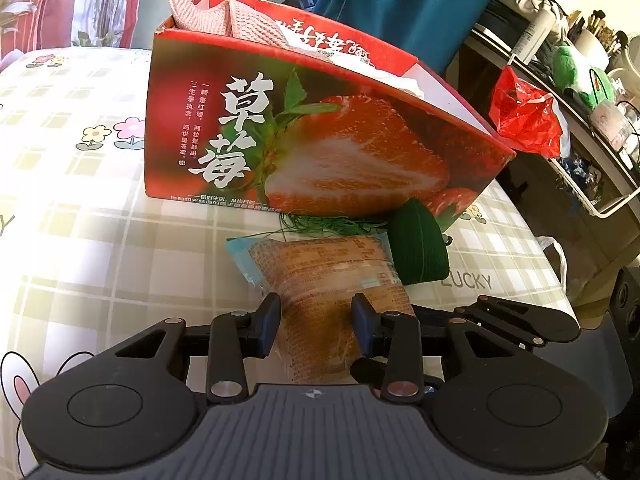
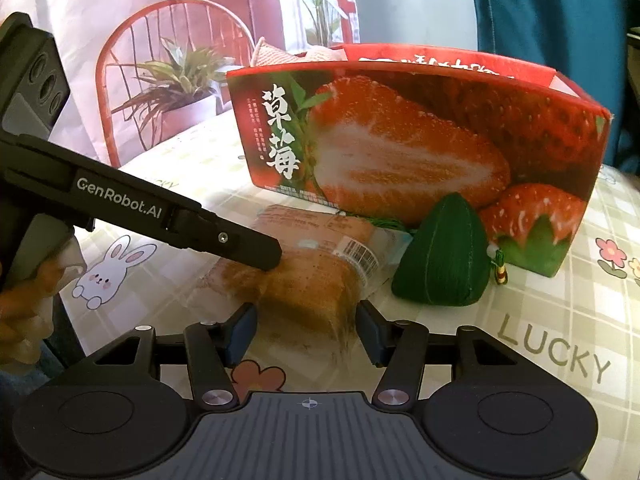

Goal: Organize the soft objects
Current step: 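Close both grippers on the wrapped bread cake, then lift the bread cake into the red box with both grippers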

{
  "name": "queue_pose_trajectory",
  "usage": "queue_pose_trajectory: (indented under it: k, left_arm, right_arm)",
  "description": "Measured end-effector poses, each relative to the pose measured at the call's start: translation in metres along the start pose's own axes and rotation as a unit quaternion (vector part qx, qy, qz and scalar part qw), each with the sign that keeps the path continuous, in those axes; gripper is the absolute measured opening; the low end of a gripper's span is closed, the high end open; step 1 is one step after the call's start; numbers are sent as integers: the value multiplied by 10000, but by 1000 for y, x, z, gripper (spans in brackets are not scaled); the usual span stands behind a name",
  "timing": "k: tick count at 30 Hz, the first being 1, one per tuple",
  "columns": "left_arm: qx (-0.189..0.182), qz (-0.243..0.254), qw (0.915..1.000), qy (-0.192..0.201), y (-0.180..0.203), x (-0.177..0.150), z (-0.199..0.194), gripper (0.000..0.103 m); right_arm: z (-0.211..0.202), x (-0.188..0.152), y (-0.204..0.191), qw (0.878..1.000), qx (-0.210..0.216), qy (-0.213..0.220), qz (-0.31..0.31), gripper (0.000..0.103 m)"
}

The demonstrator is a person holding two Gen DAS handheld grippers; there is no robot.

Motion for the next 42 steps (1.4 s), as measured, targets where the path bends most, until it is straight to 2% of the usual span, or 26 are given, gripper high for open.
queue_pose_trajectory:
  k: [9,16,25,30,35,42]
  left_arm:
    - [-86,-104,9999,29,3,0,-10,41]
    - [-41,74,9993,355,13,13,-35,41]
    - [-168,647,9930,972,44,60,-75,41]
    - [-236,794,9902,1128,54,83,-84,41]
    - [-146,849,9891,1198,53,109,-82,41]
    - [81,733,9886,1312,36,159,-70,39]
  right_arm:
    - [-6,4,-8,9999,104,38,-93,45]
    - [-21,15,-16,9993,130,260,-254,44]
    - [-60,60,-18,9939,-61,892,-644,44]
    - [-73,89,-11,9914,-125,1114,-667,44]
    - [-73,114,0,9907,-59,1214,-611,44]
    - [-49,167,15,9898,26,1211,-748,44]
Point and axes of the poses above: each gripper's, at about its wrist camera, not at the fingertips, and z roughly the way its jaws point, y to its right, x to its top, the point moved 8 cm from there along z, roughly the way its jaws point
